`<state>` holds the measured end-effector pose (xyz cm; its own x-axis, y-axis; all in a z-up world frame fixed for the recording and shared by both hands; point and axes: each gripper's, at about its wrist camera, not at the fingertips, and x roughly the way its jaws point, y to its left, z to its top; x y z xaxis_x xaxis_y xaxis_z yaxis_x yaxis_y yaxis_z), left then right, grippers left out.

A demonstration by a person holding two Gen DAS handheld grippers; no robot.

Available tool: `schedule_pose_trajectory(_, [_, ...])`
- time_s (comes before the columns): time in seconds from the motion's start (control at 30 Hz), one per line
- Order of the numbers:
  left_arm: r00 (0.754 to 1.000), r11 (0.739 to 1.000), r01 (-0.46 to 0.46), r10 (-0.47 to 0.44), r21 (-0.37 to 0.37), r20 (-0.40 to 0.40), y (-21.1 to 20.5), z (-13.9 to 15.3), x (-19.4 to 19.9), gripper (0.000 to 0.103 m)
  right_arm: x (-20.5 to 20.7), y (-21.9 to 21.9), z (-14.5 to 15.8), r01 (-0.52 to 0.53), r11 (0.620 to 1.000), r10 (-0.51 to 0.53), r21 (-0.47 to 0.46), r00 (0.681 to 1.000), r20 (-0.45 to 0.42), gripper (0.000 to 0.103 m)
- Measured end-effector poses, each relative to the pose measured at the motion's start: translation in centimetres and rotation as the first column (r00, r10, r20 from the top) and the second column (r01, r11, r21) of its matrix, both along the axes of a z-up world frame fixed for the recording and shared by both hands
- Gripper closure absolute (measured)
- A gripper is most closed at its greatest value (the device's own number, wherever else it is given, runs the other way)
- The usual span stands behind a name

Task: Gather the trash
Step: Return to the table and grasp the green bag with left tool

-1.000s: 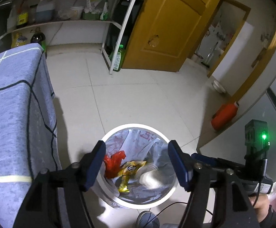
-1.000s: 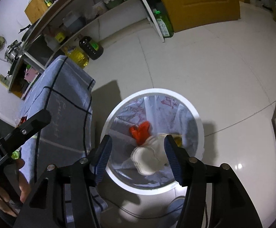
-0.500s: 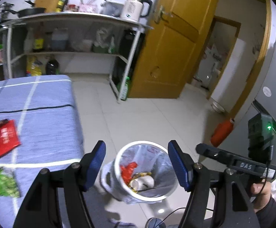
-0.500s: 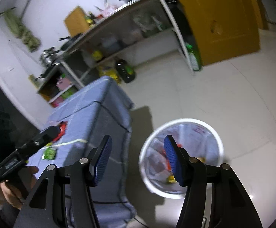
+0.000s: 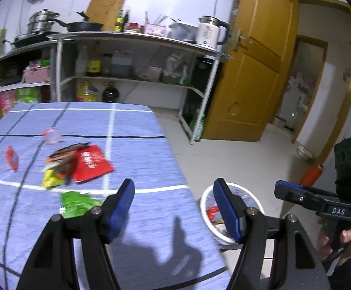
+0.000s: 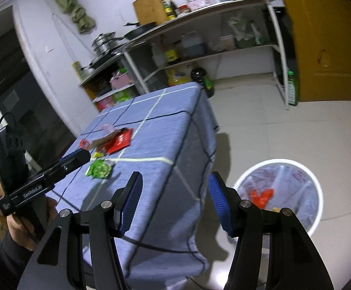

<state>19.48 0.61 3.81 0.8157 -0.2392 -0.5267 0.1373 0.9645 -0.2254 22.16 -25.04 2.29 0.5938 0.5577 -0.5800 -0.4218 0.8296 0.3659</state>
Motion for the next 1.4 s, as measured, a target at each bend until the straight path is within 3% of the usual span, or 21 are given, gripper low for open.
schedule_pose_trajectory(0.23, [0.993,0.993,-0.118,0.118,0.019,-0.018,5.1,-1.3,-0.8,0.033,0.2,4.2,-0.1,-0.049,0.998,0.049,-0.041,0.999,0.011,0.045])
schedule_pose_trajectory(0.4, [0.981,0.984,-0.178,0.178,0.012,-0.078,7.9,-3.2,0.1,0.033,0.4,7.1,-0.2,-0.103,0.992,0.104,-0.067,0.994,0.017,0.045])
schedule_pose_trajectory(0.63, [0.959,0.978,-0.207,0.201,-0.008,-0.200,9.1,-6.9,2.4,0.031,1.6,10.1,-0.8,-0.167,0.982,0.168,-0.083,0.986,0.001,0.045])
schedule_pose_trajectory(0.73, [0.946,0.975,-0.211,0.187,-0.068,-0.265,9.7,-7.8,3.2,0.031,2.3,10.9,-1.0,-0.182,0.980,0.182,-0.087,0.983,-0.005,0.045])
schedule_pose_trajectory(0.87, [0.942,0.972,-0.228,0.204,-0.061,-0.266,9.6,-7.8,3.7,0.031,3.1,11.6,-1.3,-0.193,0.977,0.193,-0.091,0.981,-0.013,0.045])
schedule_pose_trajectory(0.97, [0.937,0.973,-0.231,0.220,-0.011,-0.271,9.1,-7.7,4.2,0.032,3.5,11.8,-1.5,-0.193,0.977,0.193,-0.095,0.981,-0.017,0.045])
schedule_pose_trajectory(1.07, [0.940,0.978,-0.208,0.205,0.020,-0.274,8.4,-7.7,4.4,0.048,3.9,12.0,-1.6,-0.188,0.977,0.187,-0.095,0.982,-0.024,0.045])
schedule_pose_trajectory(1.17, [0.944,0.979,-0.201,0.188,-0.021,-0.272,8.9,-7.6,4.2,0.062,4.4,12.5,-1.5,-0.184,0.977,0.182,-0.106,0.983,-0.028,0.045])
schedule_pose_trajectory(1.27, [0.947,0.975,-0.214,0.192,-0.059,-0.257,9.7,-7.4,3.5,0.067,4.8,13.3,-1.2,-0.189,0.976,0.187,-0.111,0.982,-0.030,0.045])
schedule_pose_trajectory(1.4, [0.959,0.976,-0.209,0.193,-0.056,-0.209,10.3,-6.4,1.8,0.067,5.3,15.0,-0.5,-0.219,0.969,0.217,-0.110,0.976,-0.029,0.045])
